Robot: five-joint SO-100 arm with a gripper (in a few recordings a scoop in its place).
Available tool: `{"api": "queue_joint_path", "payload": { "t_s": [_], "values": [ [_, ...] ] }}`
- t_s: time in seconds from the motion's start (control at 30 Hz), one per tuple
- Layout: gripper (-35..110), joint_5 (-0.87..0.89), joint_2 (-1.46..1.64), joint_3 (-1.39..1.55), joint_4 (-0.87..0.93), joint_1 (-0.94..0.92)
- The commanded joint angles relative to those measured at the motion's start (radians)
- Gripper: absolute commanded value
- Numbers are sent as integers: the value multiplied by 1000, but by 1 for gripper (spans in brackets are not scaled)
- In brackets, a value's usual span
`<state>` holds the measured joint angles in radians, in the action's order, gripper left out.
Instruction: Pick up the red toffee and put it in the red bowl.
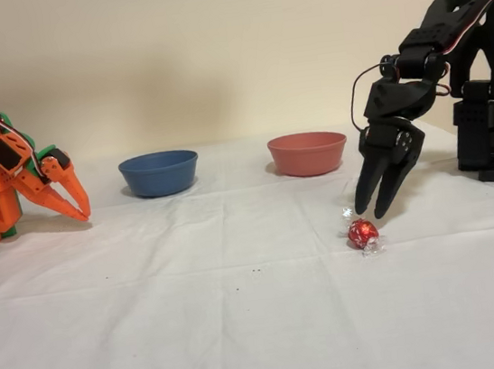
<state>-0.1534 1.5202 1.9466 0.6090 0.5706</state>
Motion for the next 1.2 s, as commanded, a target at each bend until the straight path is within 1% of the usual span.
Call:
{"api": "queue_joint_path", "payload": {
  "t_s": [0.0,0.33,1.17],
  "values": [
    [25,-21,17,-84,25,18],
    [25,-18,-28,-144,38,26],
    [25,-34,-140,-199,-25,38]
  ]
}}
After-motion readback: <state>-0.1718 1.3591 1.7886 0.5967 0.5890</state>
